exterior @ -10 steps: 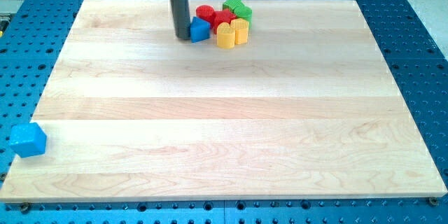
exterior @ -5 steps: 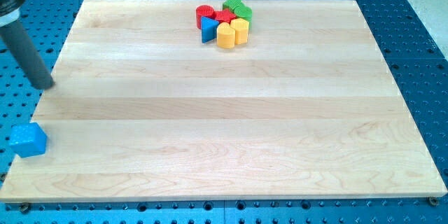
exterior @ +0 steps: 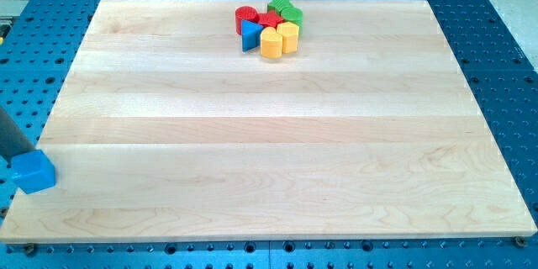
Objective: Move cube towards bottom center
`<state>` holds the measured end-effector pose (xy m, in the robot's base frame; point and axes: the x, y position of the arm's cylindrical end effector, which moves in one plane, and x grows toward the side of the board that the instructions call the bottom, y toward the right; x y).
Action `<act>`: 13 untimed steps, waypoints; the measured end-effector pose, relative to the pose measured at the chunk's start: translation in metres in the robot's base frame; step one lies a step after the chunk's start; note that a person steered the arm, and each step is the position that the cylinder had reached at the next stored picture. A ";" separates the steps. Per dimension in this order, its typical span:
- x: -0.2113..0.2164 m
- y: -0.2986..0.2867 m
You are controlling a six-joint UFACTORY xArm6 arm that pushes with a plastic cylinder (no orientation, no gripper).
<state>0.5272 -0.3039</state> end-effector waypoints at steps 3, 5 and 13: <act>0.033 -0.001; 0.064 0.073; 0.091 0.077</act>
<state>0.6183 -0.2267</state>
